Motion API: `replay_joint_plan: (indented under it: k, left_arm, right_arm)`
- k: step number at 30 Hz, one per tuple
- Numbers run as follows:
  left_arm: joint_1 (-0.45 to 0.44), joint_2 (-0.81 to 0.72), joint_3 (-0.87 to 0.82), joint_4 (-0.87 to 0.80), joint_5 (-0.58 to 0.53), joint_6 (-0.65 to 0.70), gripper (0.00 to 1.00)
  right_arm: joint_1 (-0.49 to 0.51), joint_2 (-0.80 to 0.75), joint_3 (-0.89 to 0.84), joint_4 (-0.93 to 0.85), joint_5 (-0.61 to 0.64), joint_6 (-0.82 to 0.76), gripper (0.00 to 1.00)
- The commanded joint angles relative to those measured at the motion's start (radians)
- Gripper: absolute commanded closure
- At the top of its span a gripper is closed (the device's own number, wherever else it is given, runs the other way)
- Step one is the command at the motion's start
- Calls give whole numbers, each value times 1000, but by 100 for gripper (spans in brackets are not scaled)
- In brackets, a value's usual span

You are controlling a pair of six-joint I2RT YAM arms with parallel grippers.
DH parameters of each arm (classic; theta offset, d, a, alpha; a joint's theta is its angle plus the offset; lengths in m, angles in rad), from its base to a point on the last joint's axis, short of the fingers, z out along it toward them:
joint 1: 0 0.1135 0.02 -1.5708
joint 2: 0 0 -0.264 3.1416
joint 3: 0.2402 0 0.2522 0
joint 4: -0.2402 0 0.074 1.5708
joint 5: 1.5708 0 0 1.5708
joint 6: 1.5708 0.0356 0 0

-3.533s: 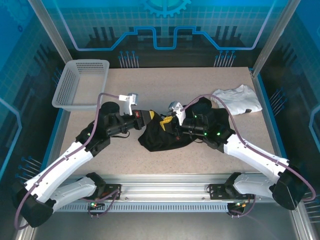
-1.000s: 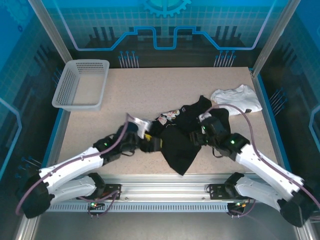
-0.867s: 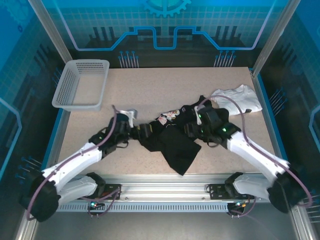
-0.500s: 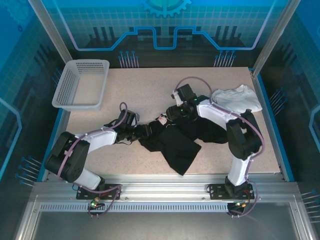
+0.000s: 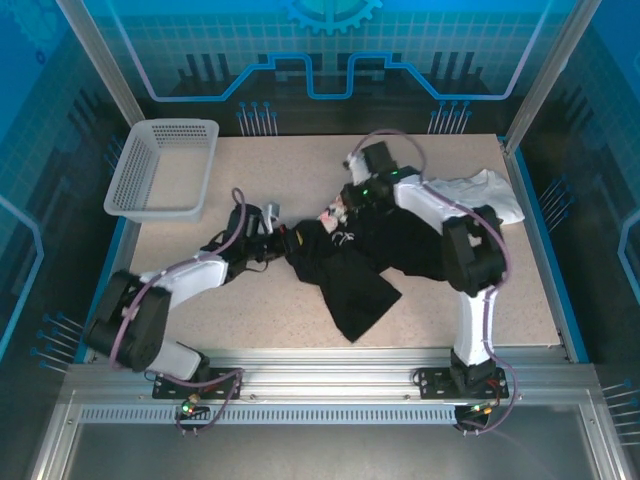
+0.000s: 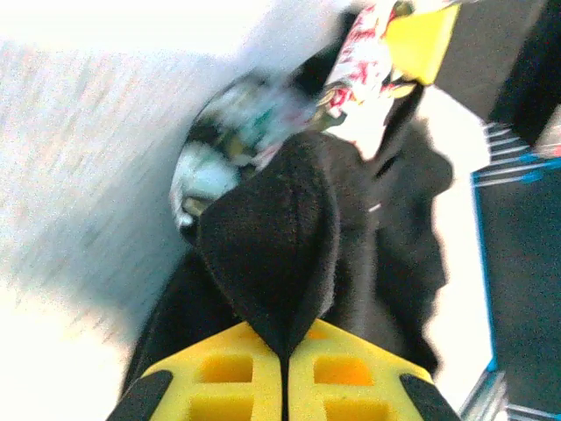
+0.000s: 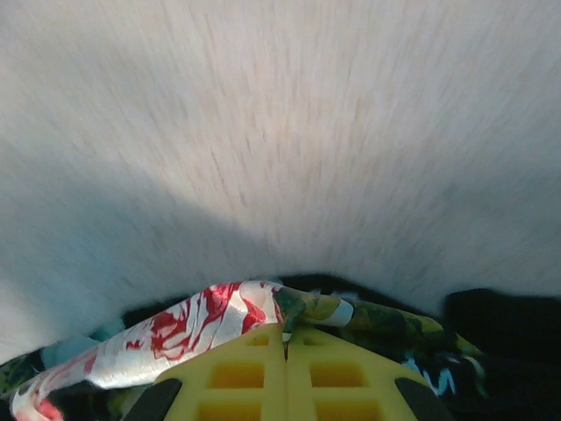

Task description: Fold the inside-out t-shirt

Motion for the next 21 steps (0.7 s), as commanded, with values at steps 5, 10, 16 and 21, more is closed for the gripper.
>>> replay_joint_plan:
  k: [5, 10, 16, 21]
  left_arm:
    - [-8, -340, 109, 104, -15, 135, 100]
    - [-28, -445, -34, -188, -23, 190, 70]
    - [-31, -661, -232, -509, -166, 156, 33]
    - [-32, -593, -232, -425, -270, 106, 23]
  right_arm:
    - [-19, -574, -218, 248, 32, -89, 100]
    - [17, -811, -606, 140, 203, 16, 76]
    - [123, -1078, -1000, 164, 328, 135, 41]
    - [210, -819, -891, 274, 225, 120, 36]
